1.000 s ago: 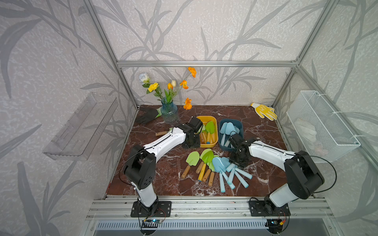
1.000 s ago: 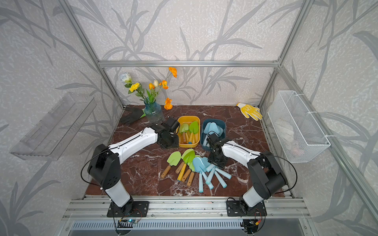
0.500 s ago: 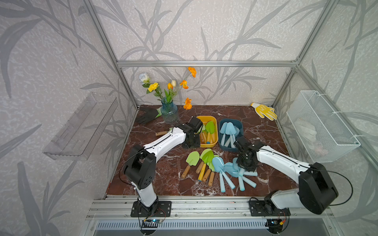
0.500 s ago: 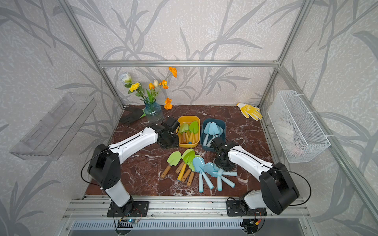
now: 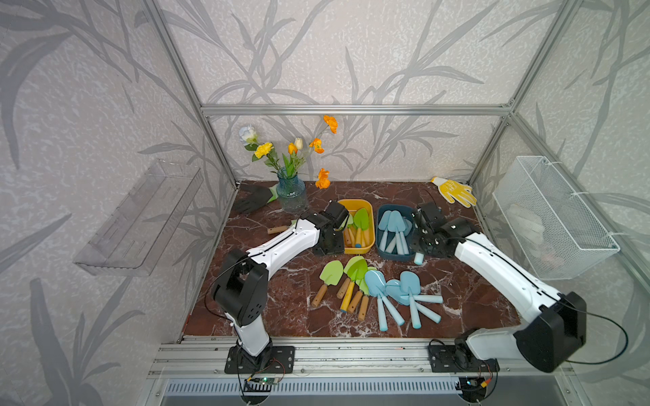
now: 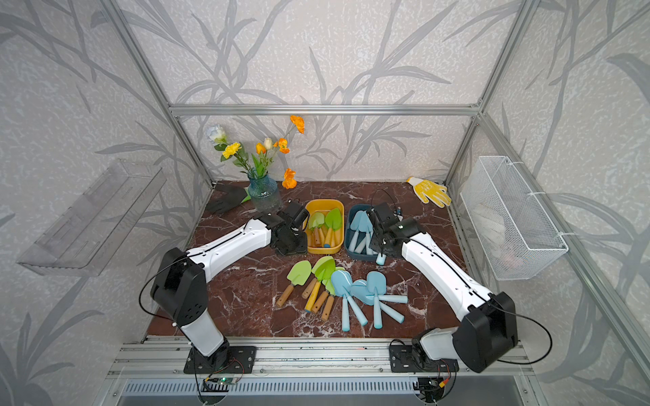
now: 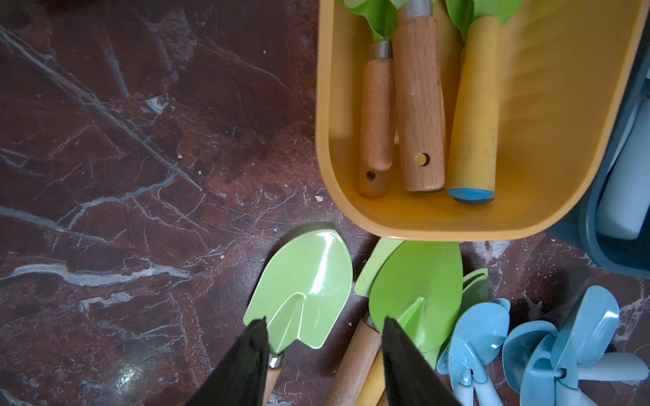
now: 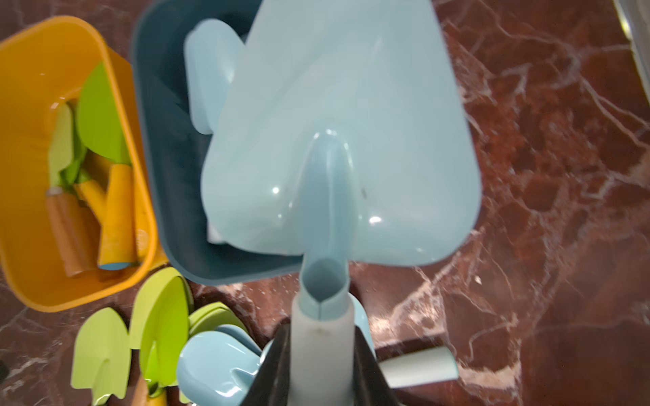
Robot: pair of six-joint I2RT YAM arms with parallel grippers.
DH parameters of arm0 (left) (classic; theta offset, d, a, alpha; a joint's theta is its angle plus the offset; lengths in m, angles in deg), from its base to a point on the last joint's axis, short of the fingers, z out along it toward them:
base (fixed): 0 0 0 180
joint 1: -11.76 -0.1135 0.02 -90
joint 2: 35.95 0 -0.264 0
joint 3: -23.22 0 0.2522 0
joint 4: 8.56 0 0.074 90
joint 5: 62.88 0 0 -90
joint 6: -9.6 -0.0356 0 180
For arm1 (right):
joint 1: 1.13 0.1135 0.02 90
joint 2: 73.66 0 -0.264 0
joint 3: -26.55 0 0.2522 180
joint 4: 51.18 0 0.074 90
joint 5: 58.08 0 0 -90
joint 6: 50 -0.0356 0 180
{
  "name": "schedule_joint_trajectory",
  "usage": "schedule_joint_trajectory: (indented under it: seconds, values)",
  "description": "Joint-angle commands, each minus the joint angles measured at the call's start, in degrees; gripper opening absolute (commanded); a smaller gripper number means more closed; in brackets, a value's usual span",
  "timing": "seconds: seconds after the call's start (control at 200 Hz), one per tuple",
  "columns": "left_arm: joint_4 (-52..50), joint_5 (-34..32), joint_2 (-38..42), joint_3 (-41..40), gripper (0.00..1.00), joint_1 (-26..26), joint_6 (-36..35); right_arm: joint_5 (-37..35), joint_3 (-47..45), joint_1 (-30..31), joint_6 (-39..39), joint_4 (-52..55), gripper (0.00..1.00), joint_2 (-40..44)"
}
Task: Sort the small shovels by color and place them into the storage box
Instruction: Pick up the shovel from the center of the board, then place the shovel in the storage box.
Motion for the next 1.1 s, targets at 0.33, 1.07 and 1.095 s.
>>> schedule_joint_trajectory:
  seconds: [0.33,1.07,1.095]
  values:
    - [-1.72,-3.51,7.68,-6.74,0.54,-1.65,-0.13,10.03,23.53,-0.53,14.01,0.7,0.18,-29.57]
    - [-2.9,-4.3,10.69,-9.04,0.55,-3.27,-0.82,7.52,20.61,-2.29,13.74,-0.13,0.19,-36.03]
    - [-2.86,-4.3,10.78,-9.06,0.55,-3.27,-0.79,7.73,20.55,-2.29,13.75,-0.14,0.2,-36.15]
